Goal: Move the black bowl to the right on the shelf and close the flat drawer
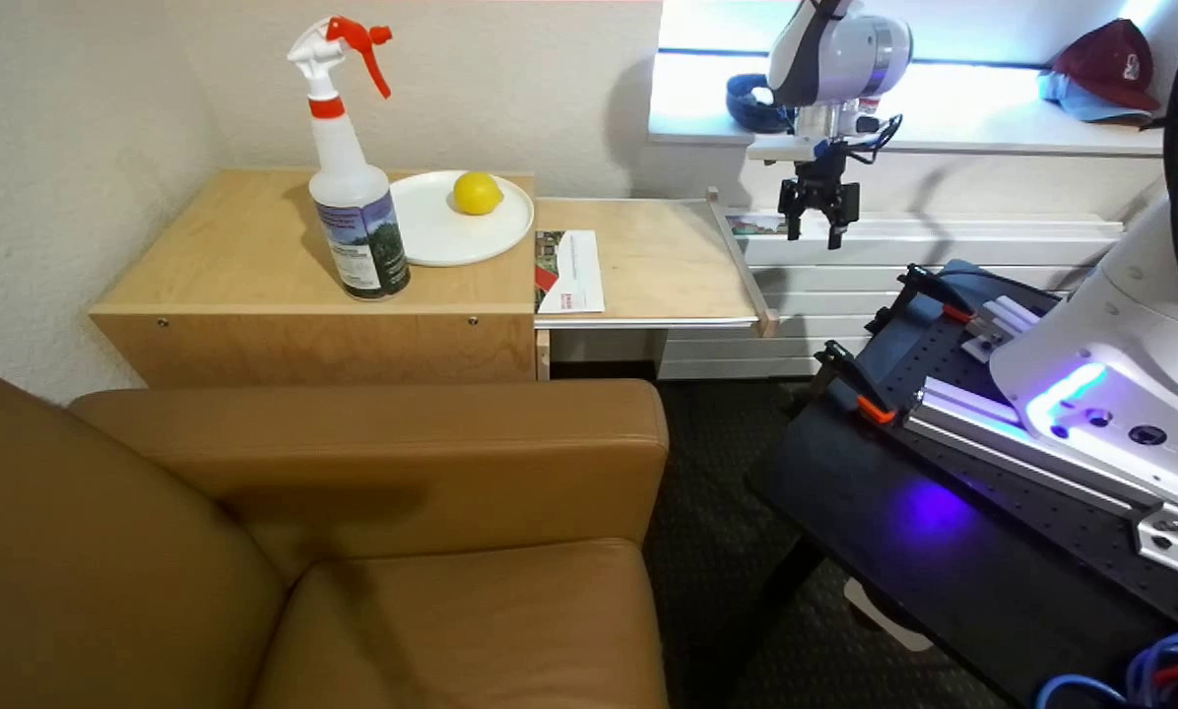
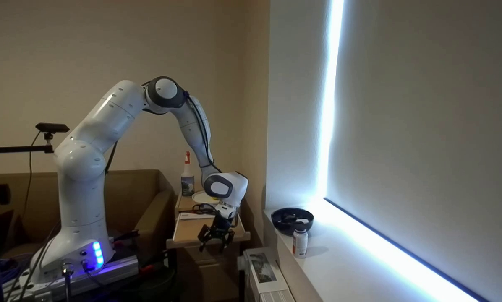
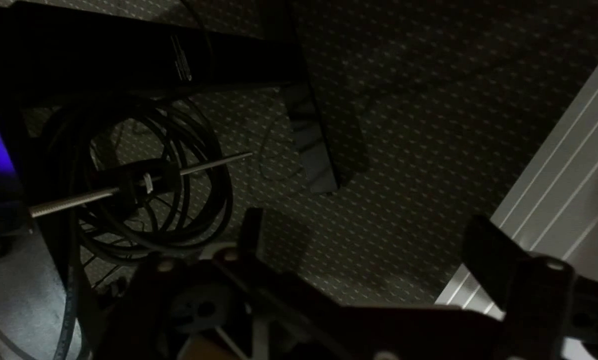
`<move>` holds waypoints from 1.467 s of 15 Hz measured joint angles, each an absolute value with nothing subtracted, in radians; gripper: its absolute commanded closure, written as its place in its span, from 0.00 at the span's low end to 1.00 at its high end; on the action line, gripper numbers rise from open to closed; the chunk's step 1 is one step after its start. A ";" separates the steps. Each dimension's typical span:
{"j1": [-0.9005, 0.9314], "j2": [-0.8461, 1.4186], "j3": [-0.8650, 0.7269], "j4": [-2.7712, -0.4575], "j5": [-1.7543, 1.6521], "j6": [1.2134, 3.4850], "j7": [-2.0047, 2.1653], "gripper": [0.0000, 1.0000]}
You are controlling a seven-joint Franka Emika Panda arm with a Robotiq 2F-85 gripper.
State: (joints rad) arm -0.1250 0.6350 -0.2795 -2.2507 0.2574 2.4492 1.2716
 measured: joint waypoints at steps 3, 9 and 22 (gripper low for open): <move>-0.121 0.670 -0.262 -2.221 0.293 2.452 1.359 0.00; -0.085 0.782 -0.138 -2.137 0.469 2.591 1.529 0.00; 0.095 0.815 -0.030 -1.993 0.472 2.689 1.692 0.00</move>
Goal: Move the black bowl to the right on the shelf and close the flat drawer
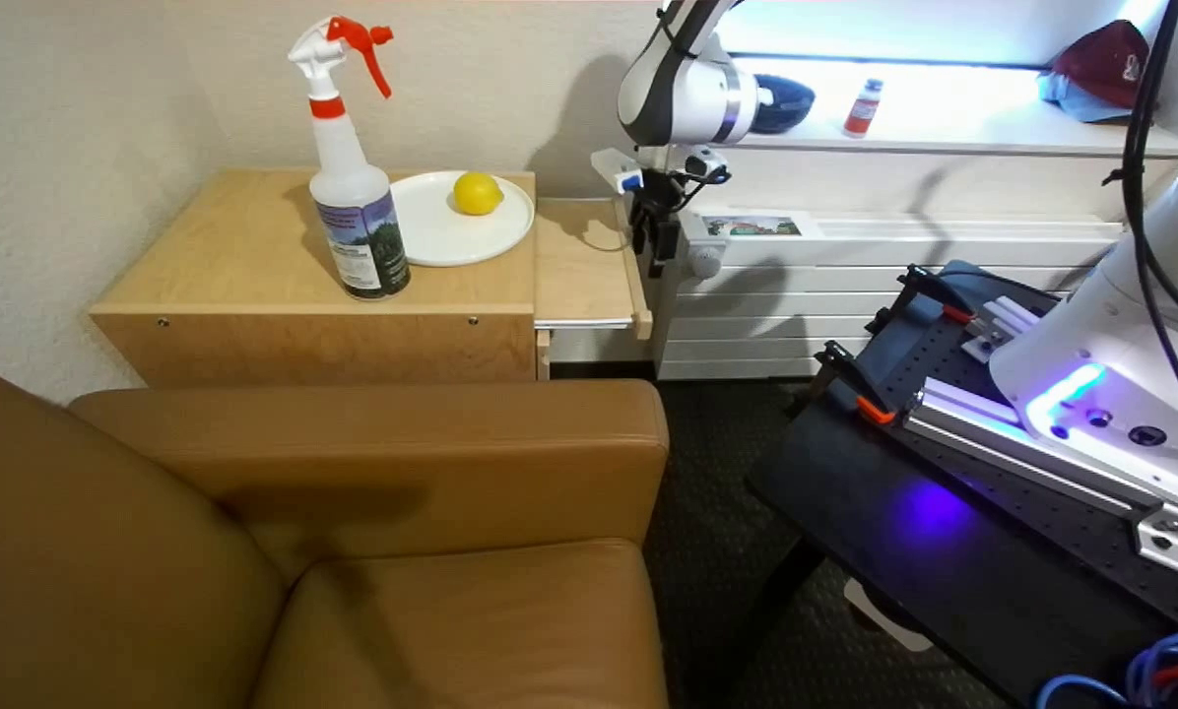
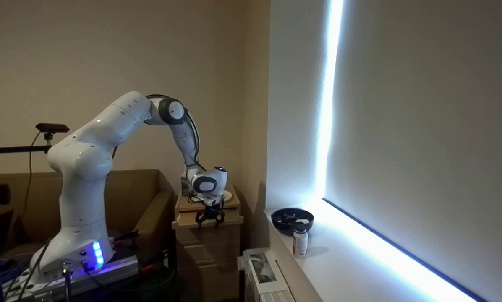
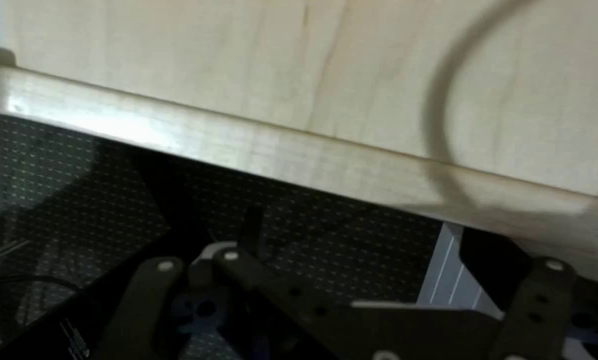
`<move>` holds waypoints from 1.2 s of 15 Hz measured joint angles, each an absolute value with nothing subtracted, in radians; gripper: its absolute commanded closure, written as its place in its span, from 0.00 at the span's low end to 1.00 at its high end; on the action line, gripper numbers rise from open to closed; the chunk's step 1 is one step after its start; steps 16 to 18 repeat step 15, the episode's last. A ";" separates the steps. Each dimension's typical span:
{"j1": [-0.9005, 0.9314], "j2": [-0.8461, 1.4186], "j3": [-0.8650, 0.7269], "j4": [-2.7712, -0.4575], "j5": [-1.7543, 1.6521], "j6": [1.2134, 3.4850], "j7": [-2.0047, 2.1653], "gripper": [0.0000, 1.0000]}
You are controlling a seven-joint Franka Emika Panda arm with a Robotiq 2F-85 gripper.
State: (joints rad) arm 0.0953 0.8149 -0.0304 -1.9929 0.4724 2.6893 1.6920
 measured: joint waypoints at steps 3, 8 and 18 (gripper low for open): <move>0.154 0.815 -0.030 -1.955 0.440 2.686 1.727 0.00; 0.110 0.825 -0.027 -1.960 0.422 2.666 1.673 0.00; -0.002 0.792 -0.125 -2.072 0.363 2.549 1.553 0.00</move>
